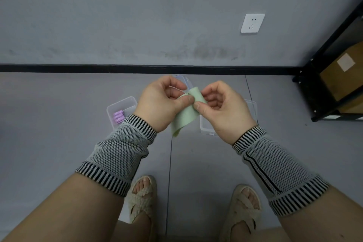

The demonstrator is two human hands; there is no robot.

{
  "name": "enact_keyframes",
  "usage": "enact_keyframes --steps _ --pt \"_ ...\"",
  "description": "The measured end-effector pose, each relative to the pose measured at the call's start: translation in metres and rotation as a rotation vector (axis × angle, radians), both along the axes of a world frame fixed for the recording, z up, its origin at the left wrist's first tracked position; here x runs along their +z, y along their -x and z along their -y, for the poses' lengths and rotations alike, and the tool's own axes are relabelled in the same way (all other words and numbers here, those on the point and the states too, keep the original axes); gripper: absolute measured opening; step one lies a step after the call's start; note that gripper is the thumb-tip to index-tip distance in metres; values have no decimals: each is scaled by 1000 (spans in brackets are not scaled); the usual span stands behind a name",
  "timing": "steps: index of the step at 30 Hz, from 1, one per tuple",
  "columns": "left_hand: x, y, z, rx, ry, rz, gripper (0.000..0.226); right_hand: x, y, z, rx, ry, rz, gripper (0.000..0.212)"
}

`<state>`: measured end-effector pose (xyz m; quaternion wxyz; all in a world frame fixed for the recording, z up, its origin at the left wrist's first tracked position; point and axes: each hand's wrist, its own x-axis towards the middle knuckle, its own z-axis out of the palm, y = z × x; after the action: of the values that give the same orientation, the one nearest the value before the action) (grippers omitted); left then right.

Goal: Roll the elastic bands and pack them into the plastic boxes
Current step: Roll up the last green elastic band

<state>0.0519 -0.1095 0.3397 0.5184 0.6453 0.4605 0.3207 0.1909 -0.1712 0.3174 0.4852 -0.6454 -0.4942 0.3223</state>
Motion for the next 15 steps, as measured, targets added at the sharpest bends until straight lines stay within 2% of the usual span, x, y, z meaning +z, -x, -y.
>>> enact_keyframes --steps 5,9,12,15 --pt "-3 1 0 -59 140 33 22 4 -3 3 14 -42 84 24" --pt "-3 2 0 -38 170 44 17 5 -1 3 7 -60 136 25" --pt "-1 2 -1 -8 234 185 9 7 0 3 -44 -55 -52 30" --pt "1 2 -2 11 259 298 16 11 -1 4 -84 -40 -313 25"
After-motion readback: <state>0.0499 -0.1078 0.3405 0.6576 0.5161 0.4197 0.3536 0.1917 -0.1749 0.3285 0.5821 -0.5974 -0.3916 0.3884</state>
